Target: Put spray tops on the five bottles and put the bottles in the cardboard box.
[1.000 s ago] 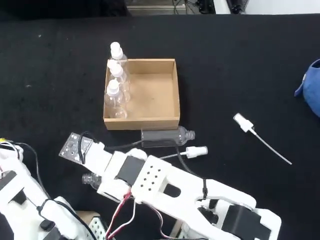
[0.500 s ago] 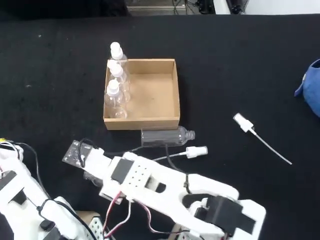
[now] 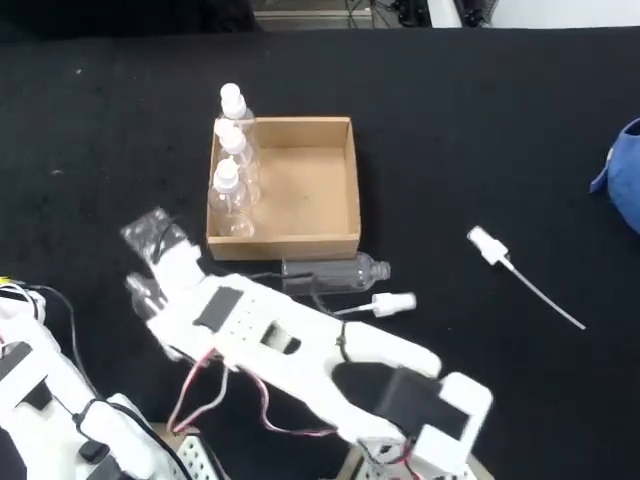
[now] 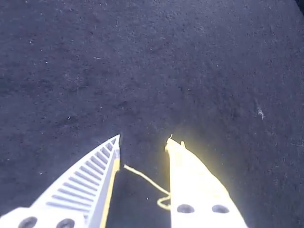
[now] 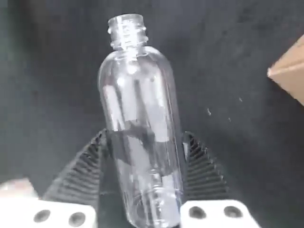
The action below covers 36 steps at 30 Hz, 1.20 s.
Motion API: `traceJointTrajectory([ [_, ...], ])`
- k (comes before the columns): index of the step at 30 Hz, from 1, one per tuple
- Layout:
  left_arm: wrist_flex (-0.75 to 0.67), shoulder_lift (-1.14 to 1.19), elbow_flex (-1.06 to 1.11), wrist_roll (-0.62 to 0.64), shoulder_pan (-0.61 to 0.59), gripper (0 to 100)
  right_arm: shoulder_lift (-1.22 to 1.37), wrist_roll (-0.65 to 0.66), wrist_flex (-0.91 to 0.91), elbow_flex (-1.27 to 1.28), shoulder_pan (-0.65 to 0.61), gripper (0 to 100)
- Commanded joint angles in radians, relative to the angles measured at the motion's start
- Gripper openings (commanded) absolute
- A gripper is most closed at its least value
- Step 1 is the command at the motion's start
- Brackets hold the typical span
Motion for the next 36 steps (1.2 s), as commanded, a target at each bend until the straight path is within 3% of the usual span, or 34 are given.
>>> traceJointTrajectory([
  [1, -0.021, -0.005, -0.064, 0.009, -0.008, 3, 0.024, -0.114, -0.069, -0.12, 0.002, 14.8],
  [8, -0.021, -0.005, -0.062, 0.006, -0.005, 3, 0.016, 0.012, 0.097, -0.255, -0.048, 34.9],
  [14, -0.017, -0.005, -0.062, 0.006, -0.004, 3, -0.047, 0.094, 0.222, -0.335, -0.048, 36.1],
  [19, 0.0, -0.005, -0.061, -0.049, 0.077, 3, -0.139, 0.267, 0.338, -0.334, -0.023, 36.1],
  [26, 0.144, -0.017, -0.094, -0.273, 0.275, 5, -0.343, 0.353, 0.516, -0.297, 0.117, 36.0],
  [31, 0.396, -0.006, -0.213, -0.285, 0.341, 21, -0.507, 0.437, 0.592, -0.246, 0.253, 36.0],
  [36, 0.569, -0.006, -0.323, -0.295, 0.378, 22, -0.619, 0.531, 0.7, -0.236, 0.433, 36.0],
])
